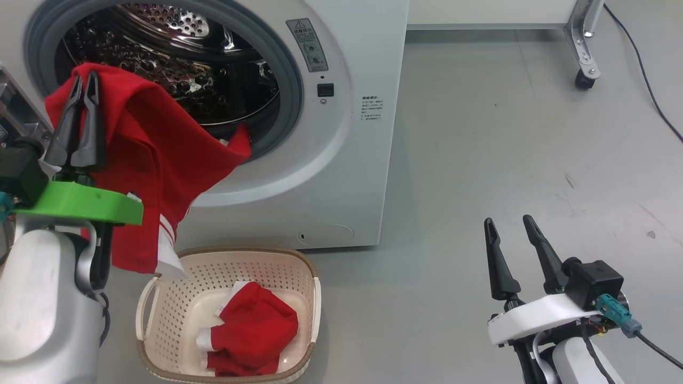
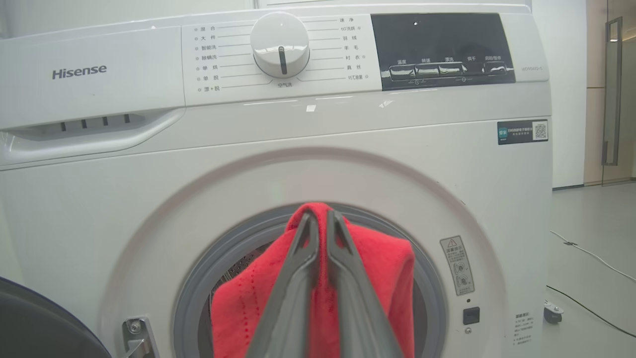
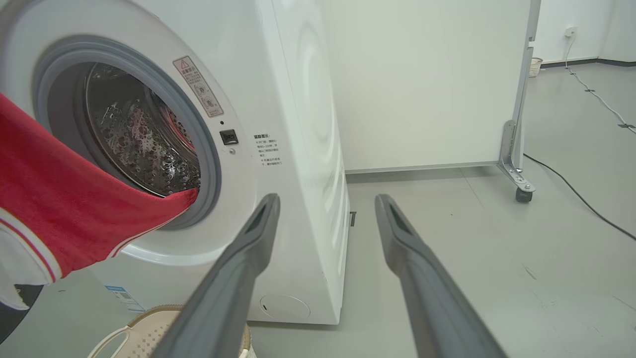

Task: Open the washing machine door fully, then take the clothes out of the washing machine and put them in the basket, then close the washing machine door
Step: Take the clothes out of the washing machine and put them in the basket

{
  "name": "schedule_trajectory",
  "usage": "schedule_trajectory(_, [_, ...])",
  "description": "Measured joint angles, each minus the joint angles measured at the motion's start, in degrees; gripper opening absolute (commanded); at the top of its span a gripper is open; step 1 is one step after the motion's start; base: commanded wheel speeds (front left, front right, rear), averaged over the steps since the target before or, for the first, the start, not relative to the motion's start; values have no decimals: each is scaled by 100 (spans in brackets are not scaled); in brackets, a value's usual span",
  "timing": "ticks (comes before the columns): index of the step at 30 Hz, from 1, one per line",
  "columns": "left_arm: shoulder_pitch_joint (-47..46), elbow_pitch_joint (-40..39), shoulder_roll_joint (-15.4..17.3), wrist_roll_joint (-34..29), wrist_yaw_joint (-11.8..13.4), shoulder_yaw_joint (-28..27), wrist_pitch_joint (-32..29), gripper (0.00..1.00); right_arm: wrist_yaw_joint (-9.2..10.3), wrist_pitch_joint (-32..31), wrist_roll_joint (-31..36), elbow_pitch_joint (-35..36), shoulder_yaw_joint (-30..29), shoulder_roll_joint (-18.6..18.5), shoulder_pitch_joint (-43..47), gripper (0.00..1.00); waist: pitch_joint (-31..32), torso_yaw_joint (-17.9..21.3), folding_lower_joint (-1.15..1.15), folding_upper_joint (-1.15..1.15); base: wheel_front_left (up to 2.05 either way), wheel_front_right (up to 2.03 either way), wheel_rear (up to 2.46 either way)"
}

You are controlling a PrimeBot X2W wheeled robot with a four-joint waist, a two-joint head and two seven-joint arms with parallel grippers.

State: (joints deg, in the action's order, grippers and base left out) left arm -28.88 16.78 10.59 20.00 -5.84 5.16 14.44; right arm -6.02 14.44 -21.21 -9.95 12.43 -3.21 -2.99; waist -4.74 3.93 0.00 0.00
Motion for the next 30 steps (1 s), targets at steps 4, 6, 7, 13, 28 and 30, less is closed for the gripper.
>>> schedule_trajectory(4, [110, -459, -1, -37, 1, -80, 1, 0, -42, 0, 12, 0, -4, 0, 10, 100, 35, 13, 0, 0, 0, 0, 0])
schedule_trajectory(6, [137, -647, -1, -71, 1, -81, 1, 0, -42, 0, 19, 2, -11, 0, 22, 100, 45, 17, 0, 0, 0, 0, 0])
schedule_trajectory(7, [140, -744, -1, -99, 1, -88, 1, 0, -42, 0, 20, 2, -13, 0, 30, 100, 49, 20, 0, 0, 0, 0, 0])
schedule_trajectory(13, [259, -1146, -7, -107, 56, -158, 27, 0, -45, 0, 27, 9, -16, 1, 104, 100, 60, 37, 0, 0, 0, 0, 0])
schedule_trajectory(28, [1337, -821, -13, -68, 42, 307, -613, 0, -48, 0, 100, 126, -33, 4, 119, 100, -192, 111, 0, 0, 0, 0, 0])
schedule_trajectory(30, [1428, -736, -13, -26, 41, 354, -760, 0, -48, 0, 113, 155, -22, 5, 118, 100, -271, 121, 0, 0, 0, 0, 0])
